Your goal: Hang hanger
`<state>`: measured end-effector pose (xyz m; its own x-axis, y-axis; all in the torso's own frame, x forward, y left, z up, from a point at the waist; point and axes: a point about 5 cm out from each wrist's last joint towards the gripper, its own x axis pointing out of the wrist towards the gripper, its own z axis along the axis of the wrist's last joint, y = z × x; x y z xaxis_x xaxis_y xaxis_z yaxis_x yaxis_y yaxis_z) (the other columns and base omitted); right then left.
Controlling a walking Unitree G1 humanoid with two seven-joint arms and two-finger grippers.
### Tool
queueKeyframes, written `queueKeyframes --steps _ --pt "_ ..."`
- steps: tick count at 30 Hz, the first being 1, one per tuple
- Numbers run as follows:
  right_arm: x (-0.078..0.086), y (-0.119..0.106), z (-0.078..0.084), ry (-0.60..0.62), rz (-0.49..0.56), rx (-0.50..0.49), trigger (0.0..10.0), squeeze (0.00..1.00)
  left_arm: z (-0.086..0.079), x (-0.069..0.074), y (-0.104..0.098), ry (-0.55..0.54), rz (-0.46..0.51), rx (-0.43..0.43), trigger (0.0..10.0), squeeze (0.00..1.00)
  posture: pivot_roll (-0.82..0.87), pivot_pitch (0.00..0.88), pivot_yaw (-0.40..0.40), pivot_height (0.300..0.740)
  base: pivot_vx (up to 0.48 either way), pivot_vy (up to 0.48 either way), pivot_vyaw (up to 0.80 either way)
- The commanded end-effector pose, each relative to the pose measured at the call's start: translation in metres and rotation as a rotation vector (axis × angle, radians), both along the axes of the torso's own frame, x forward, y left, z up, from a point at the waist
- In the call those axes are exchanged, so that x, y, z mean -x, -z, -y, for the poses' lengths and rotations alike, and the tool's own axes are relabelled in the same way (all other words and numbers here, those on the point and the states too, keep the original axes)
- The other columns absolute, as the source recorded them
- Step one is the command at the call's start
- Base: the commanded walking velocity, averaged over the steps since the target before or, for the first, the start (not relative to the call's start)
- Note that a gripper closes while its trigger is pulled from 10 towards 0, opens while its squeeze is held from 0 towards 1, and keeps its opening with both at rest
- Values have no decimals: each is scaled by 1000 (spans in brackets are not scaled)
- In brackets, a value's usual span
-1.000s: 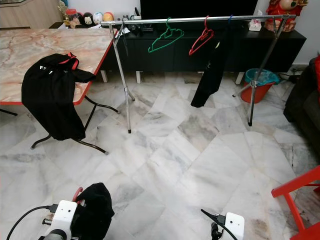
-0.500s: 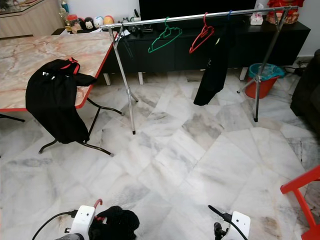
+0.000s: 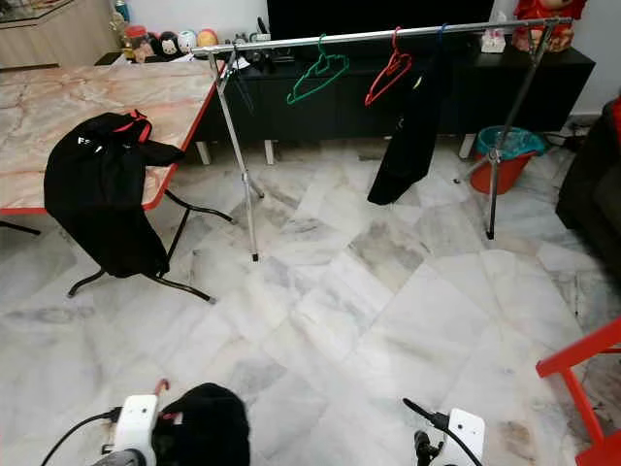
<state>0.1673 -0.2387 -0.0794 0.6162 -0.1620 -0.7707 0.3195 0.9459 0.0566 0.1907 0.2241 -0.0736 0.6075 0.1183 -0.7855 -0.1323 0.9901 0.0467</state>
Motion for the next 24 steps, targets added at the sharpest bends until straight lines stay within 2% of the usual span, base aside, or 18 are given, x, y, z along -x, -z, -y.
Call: queueKeyframes --steps 1,5,10,12,13,15,17,20,21,24 --pt "1 1 0 -25 -13 4 10000 0 -12 2 -3 -67 29 -9 10000 0 -226 0 29 740 0 0 0" --pt "-3 -1 0 -47 0 12 10000 0 -11 -9 -9 -41 103 4 10000 0 -223 0 23 740 0 0 0" --pt "-6 -3 -1 -59 8 10 10000 0 5 -34 -25 72 246 22 10000 0 -227 0 30 740 0 0 0" --pt "-6 -3 -2 -59 10 8 10000 0 8 -39 -28 100 270 17 10000 0 -227 0 30 740 0 0 0" --pt "-6 -2 -3 -60 12 6 10000 0 16 -55 -39 145 354 20 10000 0 -226 0 33 740 0 0 0" --pt "-6 -2 -3 -60 13 5 10000 0 19 -59 -43 155 380 22 10000 0 -225 0 34 740 0 0 0" --pt "-6 -2 -6 -50 13 6 10000 0 28 -85 -69 178 543 25 10000 0 -231 0 34 740 0 0 0" --pt "-6 -1 -9 -50 13 3 10000 0 32 -93 -78 197 597 27 10000 0 -231 0 34 740 0 0 0" --pt "-5 1 -13 -53 9 1 10000 0 38 -103 -91 233 671 28 10000 0 -230 2 32 740 0 0 0" --pt "-2 3 -18 -56 0 2 10000 0 48 -115 -108 285 763 25 10000 0 -227 4 31 740 0 0 0"
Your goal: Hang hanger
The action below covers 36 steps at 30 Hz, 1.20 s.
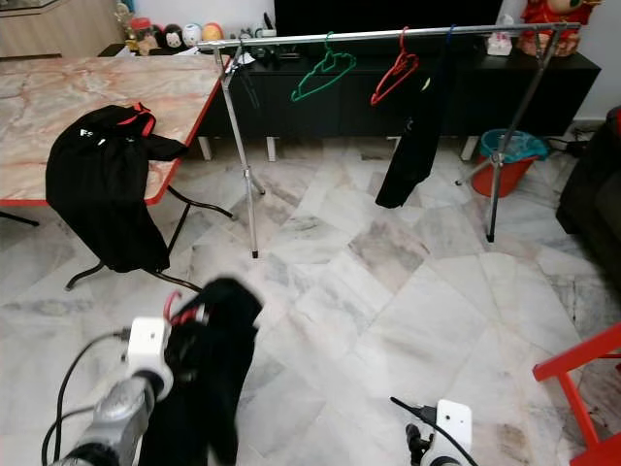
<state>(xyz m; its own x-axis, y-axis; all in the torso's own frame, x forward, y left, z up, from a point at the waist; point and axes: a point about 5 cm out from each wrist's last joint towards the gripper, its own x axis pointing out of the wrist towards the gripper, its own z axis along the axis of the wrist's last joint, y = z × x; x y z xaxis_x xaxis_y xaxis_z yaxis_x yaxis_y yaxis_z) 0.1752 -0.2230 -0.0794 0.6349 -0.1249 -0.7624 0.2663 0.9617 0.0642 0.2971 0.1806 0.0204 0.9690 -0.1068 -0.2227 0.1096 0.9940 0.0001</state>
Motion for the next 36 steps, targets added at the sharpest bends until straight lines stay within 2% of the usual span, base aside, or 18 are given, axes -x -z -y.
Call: queueKeyframes --steps 1,9,16,21,28,30,32,36 --pt "10 5 -5 -1 -23 8 10000 0 11 -16 -25 60 138 -14 10000 0 -227 3 29 740 0 0 0" --pt "19 10 -10 17 -36 15 10000 0 30 -26 -44 117 225 6 10000 0 -234 7 33 740 0 0 0" --pt "21 11 -12 70 -39 32 10000 0 28 -26 -52 98 268 11 10000 0 -229 10 35 740 70 0 0" --pt "18 13 -31 70 -42 28 10000 0 30 -29 -56 107 279 11 10000 0 -228 10 38 740 282 0 0" --pt "15 13 -45 98 -51 14 10000 0 32 -30 -59 118 280 7 10000 0 -232 13 42 740 298 0 -212" --pt "17 13 -40 100 -52 19 10000 0 32 -30 -59 120 279 6 10000 0 -232 11 43 740 304 0 -738" --pt "20 13 -29 102 -50 35 10000 0 33 -31 -59 122 275 7 10000 0 -229 11 42 740 306 0 -363" --pt "20 13 -27 99 -48 39 10000 0 34 -31 -59 130 272 6 10000 0 -228 14 43 740 310 0 0"
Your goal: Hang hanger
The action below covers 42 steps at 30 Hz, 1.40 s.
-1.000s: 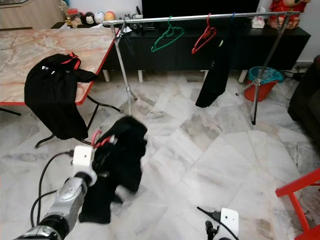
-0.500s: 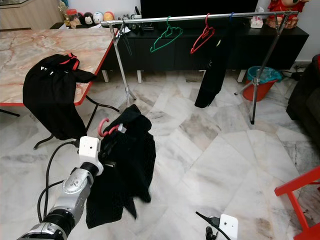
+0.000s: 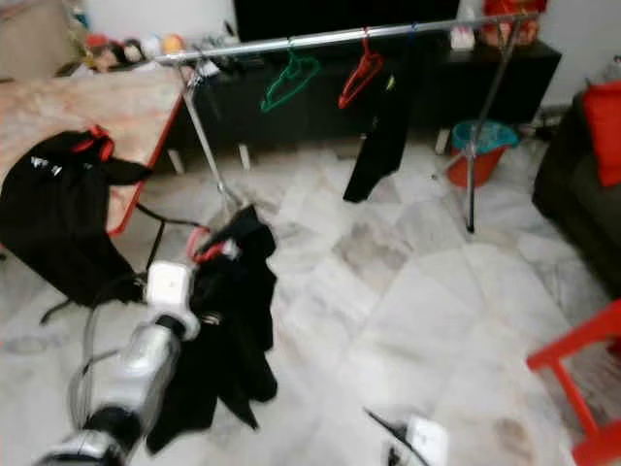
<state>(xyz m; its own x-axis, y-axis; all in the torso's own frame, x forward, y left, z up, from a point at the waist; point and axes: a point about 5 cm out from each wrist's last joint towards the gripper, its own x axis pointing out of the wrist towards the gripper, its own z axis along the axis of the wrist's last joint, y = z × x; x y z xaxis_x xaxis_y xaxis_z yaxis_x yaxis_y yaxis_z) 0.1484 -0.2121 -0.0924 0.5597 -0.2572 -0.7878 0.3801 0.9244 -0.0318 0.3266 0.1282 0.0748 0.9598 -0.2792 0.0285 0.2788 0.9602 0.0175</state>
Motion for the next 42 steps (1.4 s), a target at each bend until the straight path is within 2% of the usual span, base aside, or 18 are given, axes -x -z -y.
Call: queueKeyframes --steps 1,25,30,42 --pt "-7 0 -16 -20 22 -38 10000 0 -18 -2 -5 -47 21 -19 10000 0 -228 14 43 740 319 0 0" --pt "-8 -1 -14 -8 23 -54 10000 0 -14 -6 -7 -46 2 -16 10000 0 -223 17 50 740 327 0 0" --pt "-6 0 -14 -10 15 -52 10000 0 -14 -5 -6 -44 -1 -16 10000 0 -224 5 50 740 341 0 -773" --pt "-6 0 -16 -19 18 -49 10000 0 -10 -7 -7 -32 -2 -16 10000 0 -228 0 60 740 350 0 0"
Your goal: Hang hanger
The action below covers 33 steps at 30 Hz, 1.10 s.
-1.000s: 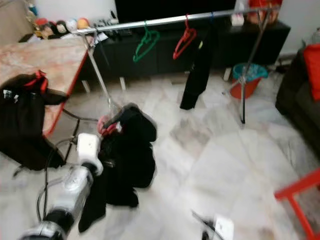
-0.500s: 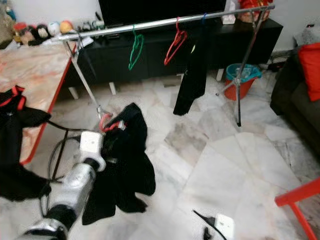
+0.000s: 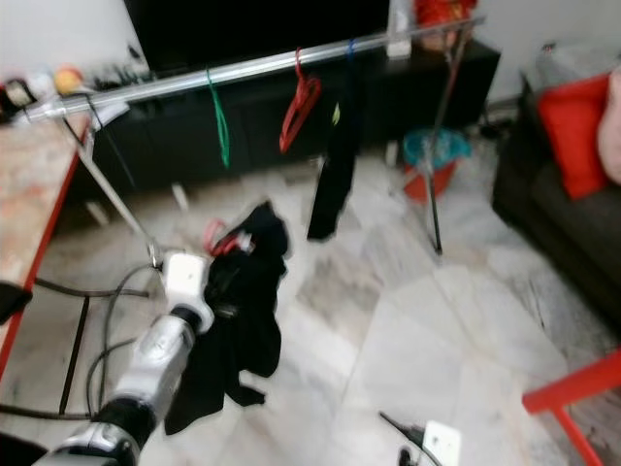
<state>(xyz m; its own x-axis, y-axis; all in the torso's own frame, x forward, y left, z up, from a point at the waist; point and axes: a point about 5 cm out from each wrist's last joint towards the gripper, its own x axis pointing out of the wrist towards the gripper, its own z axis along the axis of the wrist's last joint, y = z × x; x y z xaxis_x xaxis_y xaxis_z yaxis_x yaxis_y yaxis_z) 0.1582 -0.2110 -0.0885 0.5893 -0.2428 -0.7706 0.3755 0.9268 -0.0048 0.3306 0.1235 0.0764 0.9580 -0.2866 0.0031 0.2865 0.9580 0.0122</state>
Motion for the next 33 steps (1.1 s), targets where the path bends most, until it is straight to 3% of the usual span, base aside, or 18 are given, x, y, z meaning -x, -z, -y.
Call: queueKeyframes --steps 1,26,33 --pt "4 4 -14 -15 -18 -34 10000 0 -15 -3 -5 -38 24 -15 10000 0 -228 0 60 740 352 0 0" --pt "5 5 -16 -29 -19 -41 10000 0 -13 3 2 -13 -1 -24 10000 0 -226 0 73 740 365 0 0" --pt "4 4 -16 -38 -17 -41 10000 0 -16 13 18 44 -59 -84 10000 0 -226 0 70 740 0 0 0"
